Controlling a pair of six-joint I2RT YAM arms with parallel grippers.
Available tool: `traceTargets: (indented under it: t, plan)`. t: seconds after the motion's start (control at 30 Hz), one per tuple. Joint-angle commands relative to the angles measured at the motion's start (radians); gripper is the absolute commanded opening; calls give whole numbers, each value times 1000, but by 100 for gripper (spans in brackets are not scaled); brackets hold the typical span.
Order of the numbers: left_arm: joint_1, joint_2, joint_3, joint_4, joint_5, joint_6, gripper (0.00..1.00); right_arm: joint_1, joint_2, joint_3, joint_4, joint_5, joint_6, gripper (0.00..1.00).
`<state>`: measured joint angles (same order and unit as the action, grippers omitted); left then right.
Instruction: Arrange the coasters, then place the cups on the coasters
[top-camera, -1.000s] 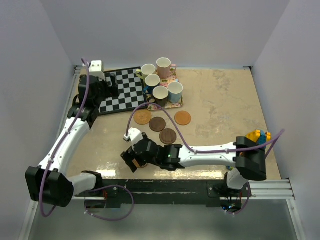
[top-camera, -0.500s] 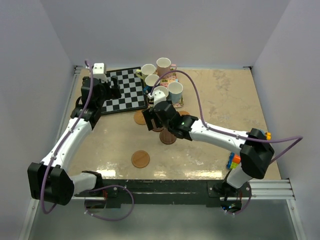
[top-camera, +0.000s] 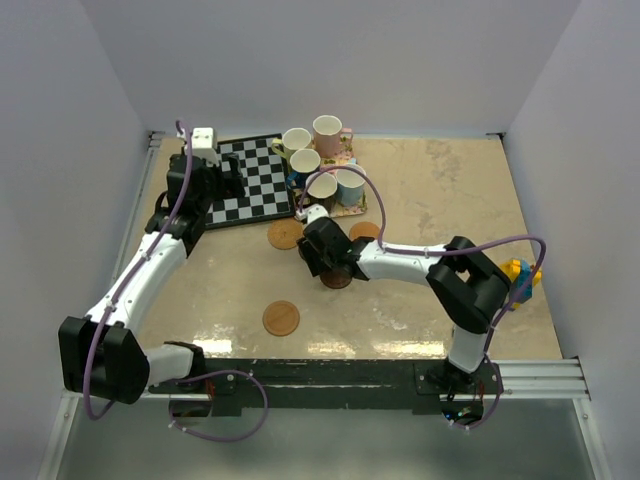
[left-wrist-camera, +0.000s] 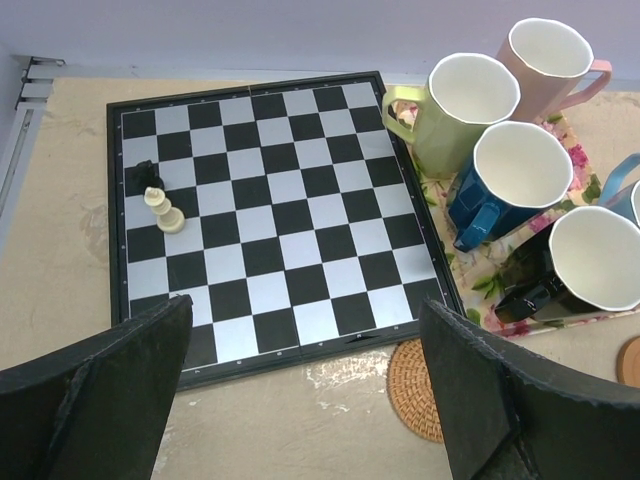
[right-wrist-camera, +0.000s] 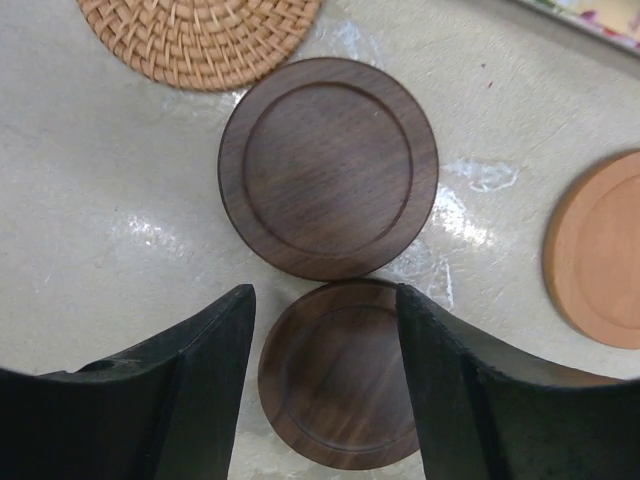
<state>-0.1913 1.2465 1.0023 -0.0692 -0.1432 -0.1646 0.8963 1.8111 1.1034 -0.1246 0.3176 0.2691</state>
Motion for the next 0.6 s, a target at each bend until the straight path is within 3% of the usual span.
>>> traceTargets:
  t: [0.0, 0.57]
  plan:
    - [-4, 7, 1, 43, 16, -1, 100, 13, 4, -34, 74, -31, 30, 61]
    - [-5, 16, 1, 42, 10, 0, 99, 92, 31, -63, 40, 63, 111, 49]
